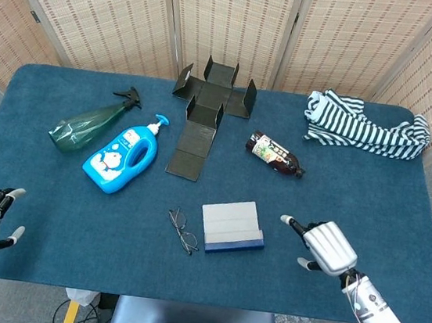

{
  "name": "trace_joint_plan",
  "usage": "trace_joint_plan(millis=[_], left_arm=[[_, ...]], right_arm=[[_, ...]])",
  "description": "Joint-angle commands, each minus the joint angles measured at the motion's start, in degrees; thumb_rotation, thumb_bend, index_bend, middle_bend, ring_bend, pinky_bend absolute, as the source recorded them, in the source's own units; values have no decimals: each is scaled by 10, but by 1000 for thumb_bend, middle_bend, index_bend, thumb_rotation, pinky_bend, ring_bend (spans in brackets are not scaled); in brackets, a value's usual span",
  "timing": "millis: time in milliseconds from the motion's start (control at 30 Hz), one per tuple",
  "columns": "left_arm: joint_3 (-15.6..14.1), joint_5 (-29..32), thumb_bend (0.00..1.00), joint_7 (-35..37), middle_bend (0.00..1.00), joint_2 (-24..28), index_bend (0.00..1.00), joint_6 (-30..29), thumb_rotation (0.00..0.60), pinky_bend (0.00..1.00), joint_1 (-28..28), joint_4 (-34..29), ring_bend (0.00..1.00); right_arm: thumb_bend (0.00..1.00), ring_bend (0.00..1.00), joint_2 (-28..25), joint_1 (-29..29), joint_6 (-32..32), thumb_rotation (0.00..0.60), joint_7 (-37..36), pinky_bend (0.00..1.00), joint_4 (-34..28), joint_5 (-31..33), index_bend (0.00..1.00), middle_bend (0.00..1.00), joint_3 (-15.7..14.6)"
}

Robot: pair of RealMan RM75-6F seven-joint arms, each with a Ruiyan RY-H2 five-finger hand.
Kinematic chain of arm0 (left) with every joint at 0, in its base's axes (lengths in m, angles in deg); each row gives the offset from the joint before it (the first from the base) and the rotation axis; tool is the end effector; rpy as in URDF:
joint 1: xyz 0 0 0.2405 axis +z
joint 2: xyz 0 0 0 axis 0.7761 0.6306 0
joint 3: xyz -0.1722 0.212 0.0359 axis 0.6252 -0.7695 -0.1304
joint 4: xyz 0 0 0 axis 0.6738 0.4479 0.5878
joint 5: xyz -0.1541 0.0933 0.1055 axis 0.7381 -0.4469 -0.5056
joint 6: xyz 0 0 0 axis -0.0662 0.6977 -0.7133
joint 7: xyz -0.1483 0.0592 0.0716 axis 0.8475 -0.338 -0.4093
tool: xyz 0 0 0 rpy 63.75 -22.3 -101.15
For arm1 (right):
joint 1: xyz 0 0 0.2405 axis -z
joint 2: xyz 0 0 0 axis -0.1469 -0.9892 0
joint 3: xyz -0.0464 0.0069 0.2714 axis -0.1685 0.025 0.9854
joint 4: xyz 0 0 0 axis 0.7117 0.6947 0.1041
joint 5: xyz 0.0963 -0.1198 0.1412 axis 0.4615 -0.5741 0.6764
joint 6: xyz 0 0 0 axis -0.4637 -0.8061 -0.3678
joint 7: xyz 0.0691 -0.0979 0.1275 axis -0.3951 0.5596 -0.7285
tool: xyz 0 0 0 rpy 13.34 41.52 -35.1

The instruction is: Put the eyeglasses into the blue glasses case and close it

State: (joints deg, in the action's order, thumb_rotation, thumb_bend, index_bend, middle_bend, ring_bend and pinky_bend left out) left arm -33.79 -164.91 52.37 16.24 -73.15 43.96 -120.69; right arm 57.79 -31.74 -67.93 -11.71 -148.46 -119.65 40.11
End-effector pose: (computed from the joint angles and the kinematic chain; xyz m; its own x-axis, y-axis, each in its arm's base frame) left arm -0.3293 0.2244 0.1550 0.5415 0.0205 0.8404 0.8407 -0.0059 -0.5415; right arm -0.2328 -0.2816 0.0723 0.5709 -0.1827 0.8004 -0.7472 -0.5196 0.4143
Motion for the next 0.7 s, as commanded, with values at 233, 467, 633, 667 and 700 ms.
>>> trace_joint_plan(millis=[233,467,633,667,700], left_arm=[[-2,4,303,7,257,2,228,-4,600,303,6,6,232],[-3,5,303,12,257,1,228,-2,600,302,9,14,232],[-4,4,303,15,256,1,228,-2,600,302,10,18,231],[-4,4,303,16,256,1,228,-2,600,302,10,18,231],[-4,4,304,16,257,1,228,-2,600,302,10,18,231]], right_arm=[[44,955,45,-95,134,600,20,891,-3,38,201,948,10],[66,980,85,-136,184,600,27,891,31,86,236,971,25],[240,984,103,-159,208,600,29,891,50,109,237,973,29],[286,984,104,-162,214,600,30,891,50,111,237,973,27],[321,984,104,-166,219,600,32,891,50,113,237,973,24]])
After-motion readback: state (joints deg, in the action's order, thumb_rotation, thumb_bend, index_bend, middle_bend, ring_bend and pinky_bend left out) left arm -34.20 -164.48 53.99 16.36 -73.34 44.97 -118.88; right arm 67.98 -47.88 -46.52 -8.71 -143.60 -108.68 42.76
